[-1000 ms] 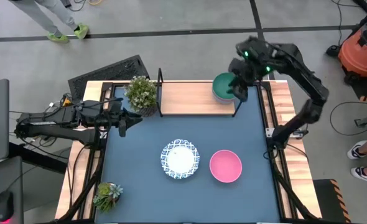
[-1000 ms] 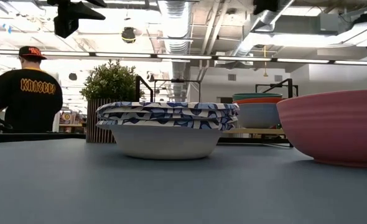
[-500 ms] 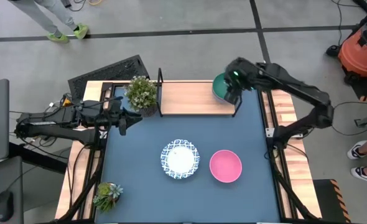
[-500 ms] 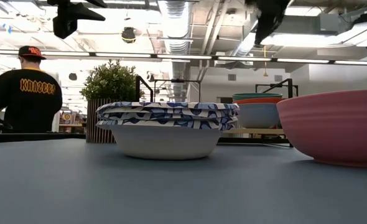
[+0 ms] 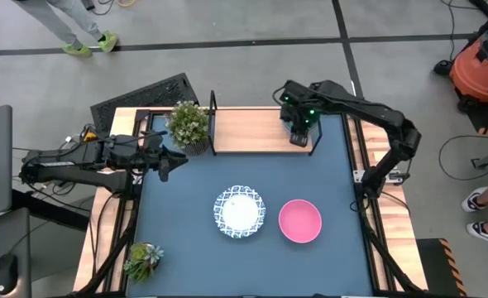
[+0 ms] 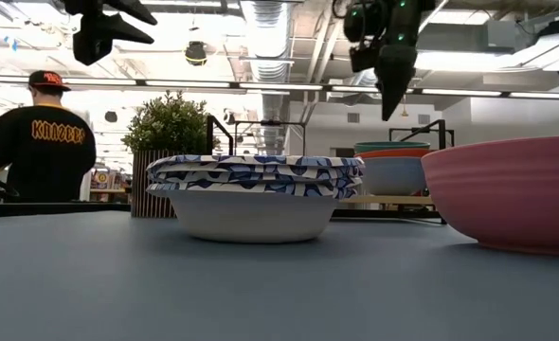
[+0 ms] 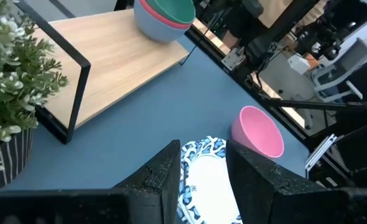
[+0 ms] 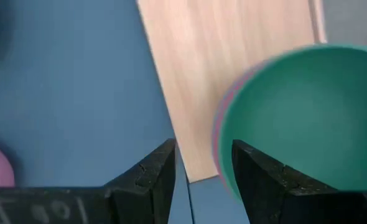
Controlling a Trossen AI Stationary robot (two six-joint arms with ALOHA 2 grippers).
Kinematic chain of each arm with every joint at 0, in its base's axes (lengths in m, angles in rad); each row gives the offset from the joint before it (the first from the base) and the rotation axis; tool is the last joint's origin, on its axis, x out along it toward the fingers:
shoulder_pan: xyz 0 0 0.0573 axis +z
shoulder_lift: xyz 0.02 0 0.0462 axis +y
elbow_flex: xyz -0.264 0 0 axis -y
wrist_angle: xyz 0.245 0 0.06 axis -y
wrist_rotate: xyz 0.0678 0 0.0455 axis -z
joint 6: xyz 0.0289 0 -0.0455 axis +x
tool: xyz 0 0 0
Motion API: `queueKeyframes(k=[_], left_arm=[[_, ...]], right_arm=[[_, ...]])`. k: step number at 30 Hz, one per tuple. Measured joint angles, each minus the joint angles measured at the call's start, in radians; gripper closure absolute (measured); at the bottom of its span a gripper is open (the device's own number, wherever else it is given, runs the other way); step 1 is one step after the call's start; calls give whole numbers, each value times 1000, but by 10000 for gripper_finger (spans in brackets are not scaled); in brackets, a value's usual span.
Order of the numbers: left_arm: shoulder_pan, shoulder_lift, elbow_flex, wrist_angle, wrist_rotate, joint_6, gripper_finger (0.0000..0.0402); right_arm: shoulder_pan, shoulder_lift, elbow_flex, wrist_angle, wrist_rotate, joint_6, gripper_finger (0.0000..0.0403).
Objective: Place and stack bowls onto a shelf
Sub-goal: Stack the green bowl on top of the orange bowl on the shelf
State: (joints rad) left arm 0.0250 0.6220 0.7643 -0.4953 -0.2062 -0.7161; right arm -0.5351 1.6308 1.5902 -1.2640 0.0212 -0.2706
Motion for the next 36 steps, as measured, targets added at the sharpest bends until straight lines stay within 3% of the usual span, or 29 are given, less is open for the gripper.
queueKeyframes(k=[5, 24, 27, 36], left_arm=[[0, 0, 0, -17, 0, 3, 289], [0, 0, 0, -40, 17, 3, 289], [0, 0, 0, -40, 18, 2, 289], [0, 0, 0, -58, 18, 2, 289]], right_arm=[[2, 47, -7, 26, -35, 0, 222], [-44, 186, -8, 50, 7, -11, 228], [-35, 191, -8, 59, 13, -15, 248], [-10, 188, -5, 83, 54, -9, 365]])
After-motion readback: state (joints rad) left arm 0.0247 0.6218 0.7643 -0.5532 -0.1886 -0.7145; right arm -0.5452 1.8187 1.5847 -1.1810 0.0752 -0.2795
